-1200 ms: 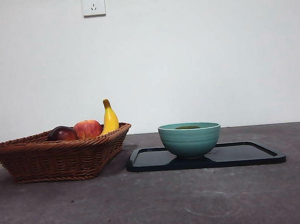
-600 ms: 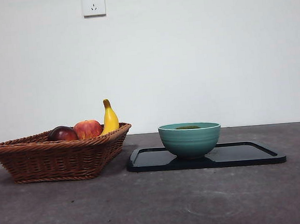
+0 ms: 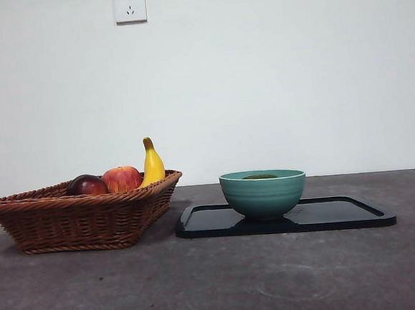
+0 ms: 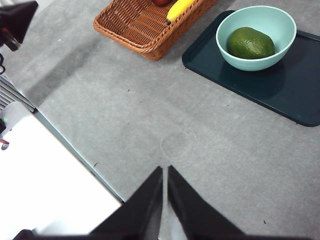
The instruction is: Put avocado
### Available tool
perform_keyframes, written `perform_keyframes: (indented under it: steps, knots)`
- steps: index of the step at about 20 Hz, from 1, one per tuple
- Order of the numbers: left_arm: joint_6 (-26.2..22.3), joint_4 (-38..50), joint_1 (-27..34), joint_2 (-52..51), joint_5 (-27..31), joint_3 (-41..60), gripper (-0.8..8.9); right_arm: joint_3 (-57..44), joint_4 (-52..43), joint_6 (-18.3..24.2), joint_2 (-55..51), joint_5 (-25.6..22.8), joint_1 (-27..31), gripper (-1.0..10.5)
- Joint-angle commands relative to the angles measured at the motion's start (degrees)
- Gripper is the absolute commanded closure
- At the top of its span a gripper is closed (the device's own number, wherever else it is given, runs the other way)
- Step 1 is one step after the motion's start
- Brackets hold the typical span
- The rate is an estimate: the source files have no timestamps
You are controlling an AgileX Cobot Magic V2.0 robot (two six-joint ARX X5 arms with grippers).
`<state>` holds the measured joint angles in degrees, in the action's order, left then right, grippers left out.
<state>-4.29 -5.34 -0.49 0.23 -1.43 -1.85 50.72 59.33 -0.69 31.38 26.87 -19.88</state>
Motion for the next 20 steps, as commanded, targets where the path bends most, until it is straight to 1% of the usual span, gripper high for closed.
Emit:
perform_keyframes:
  steps: [1,3,5,20]
  knots:
    - [3.15,-2.75,0.87,-0.07,0.09,1.20,8.06,0.26,-0.59,-0.39,0.33,0.13,-0.35,9.4]
    - [5.20,-5.60,1.44,-0.07,0.09,1.18,8.06,0.26,-0.59,-0.39,0.33,0.13,-0.35,9.4]
    - [6.08,-5.38,1.51,-0.07,0.09,1.20,8.06,0.26,-0.59,-0.37,0.33,0.13,-0.35,9.4]
    - [6.05,-5.40,1.51,-0.07,0.09,1.18,8.06,0.26,-0.59,-0.37,0.33,0.13,-0.37,9.4]
